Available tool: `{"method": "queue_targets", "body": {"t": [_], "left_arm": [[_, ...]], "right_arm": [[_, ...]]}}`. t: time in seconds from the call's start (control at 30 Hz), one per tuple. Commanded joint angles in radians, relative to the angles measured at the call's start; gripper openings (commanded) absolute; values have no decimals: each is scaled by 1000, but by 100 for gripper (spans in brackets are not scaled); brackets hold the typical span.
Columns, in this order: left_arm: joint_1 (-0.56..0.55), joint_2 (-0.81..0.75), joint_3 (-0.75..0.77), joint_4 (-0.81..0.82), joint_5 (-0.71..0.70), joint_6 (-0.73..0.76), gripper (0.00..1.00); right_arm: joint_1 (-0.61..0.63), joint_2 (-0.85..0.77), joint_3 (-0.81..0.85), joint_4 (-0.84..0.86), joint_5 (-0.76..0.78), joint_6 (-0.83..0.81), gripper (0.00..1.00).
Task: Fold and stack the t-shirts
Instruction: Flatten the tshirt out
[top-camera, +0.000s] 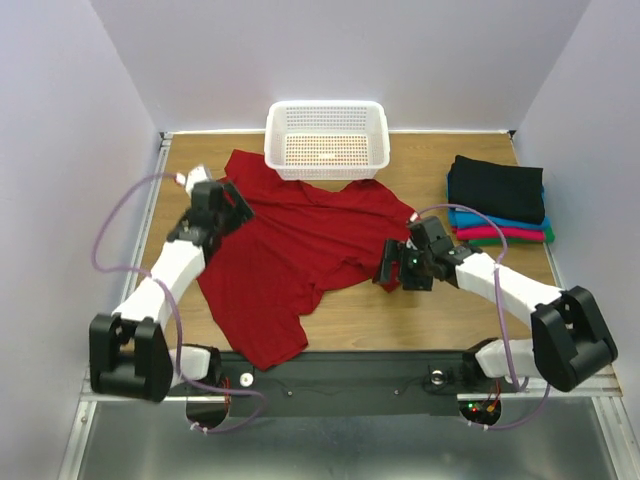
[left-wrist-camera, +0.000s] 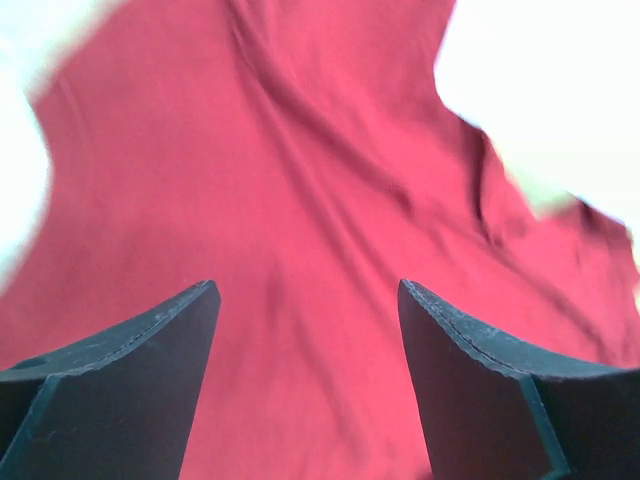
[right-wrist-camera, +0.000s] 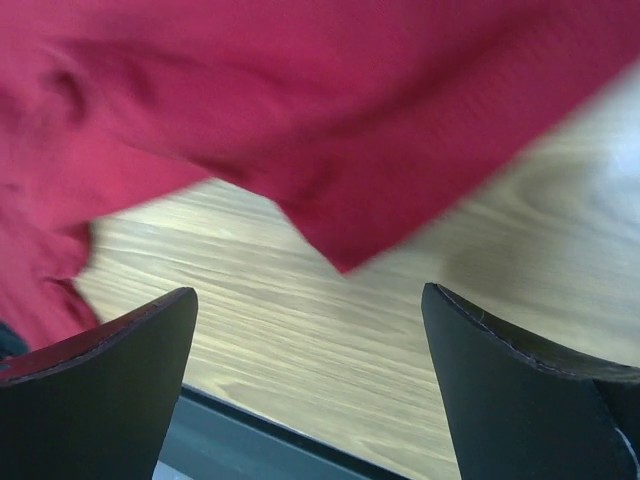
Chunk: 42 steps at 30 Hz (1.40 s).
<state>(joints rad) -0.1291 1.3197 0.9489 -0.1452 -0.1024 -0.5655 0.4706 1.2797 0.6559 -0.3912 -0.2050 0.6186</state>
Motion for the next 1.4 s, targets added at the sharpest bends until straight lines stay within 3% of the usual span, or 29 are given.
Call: {"method": "queue_targets", "body": {"t": [0.0, 0.17, 0.3, 0.57, 0.77, 0.93, 1.23, 1.37], "left_arm": [[-79, -92, -261, 59, -2, -135, 84], [-93, -206, -404, 71, 20, -194, 84], [-84, -232, -447, 87, -58, -200, 94], [6, 33, -317, 139, -45, -110, 95], [23, 361, -100, 173, 35, -30, 95], [23, 499, 66, 157, 96, 6, 94], [11, 509, 272, 64, 129, 68, 95], [-9, 383, 231, 29, 110, 58, 95]], "right_arm": [[13, 32, 174, 87, -11, -66, 100], [11, 160, 384, 103, 16, -134, 100], [13, 401, 511, 118, 45, -177, 100], [-1, 615, 603, 123, 185, -168, 100], [-87, 627, 544, 123, 277, -117, 100], [-203, 606, 504, 123, 291, -112, 100], [-271, 586, 580, 123, 222, -164, 100], [-271, 500, 582, 121, 107, -207, 100]]}}
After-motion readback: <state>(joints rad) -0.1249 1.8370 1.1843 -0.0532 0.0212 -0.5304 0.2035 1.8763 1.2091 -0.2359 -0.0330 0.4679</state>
